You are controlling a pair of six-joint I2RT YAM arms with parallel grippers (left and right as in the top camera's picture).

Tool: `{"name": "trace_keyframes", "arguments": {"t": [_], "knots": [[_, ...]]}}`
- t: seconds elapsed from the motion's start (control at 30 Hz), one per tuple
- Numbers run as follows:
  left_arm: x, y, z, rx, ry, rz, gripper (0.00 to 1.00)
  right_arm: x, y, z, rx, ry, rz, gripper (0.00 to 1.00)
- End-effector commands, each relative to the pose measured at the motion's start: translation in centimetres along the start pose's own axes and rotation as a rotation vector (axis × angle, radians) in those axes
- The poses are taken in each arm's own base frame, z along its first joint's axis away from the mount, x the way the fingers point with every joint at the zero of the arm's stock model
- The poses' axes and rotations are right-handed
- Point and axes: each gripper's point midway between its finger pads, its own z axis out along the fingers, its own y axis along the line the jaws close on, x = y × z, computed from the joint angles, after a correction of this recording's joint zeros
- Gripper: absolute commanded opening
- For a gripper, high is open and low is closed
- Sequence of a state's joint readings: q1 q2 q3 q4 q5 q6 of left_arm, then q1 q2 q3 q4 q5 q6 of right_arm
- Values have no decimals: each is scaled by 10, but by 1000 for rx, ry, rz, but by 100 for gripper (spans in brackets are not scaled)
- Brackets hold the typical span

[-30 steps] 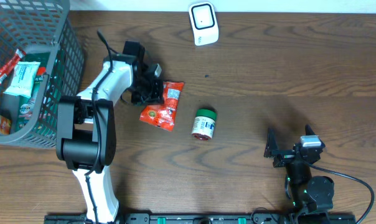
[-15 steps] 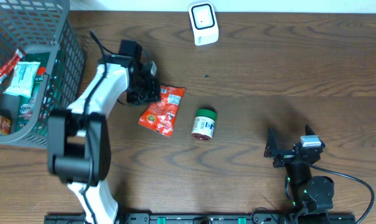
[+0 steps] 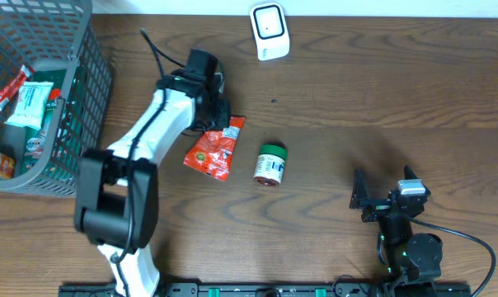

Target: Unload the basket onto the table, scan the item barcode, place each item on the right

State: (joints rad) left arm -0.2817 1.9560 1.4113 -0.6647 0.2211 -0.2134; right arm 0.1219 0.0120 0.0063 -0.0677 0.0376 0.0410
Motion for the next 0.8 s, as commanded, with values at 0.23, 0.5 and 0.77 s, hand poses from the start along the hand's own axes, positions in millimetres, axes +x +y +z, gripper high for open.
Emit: {"name": "trace_keyframes", "arguments": {"t": [0.23, 0.5, 0.77], "knots": [[-15, 15, 30, -67, -35, 37, 21, 0, -1, 0, 6, -1, -8, 99], [-39, -6, -57, -25, -199, 38, 26, 0, -1, 0, 6, -1, -8, 99], [14, 11, -41, -78, -10, 5, 25, 0, -1, 0, 6, -1, -8, 99]]}}
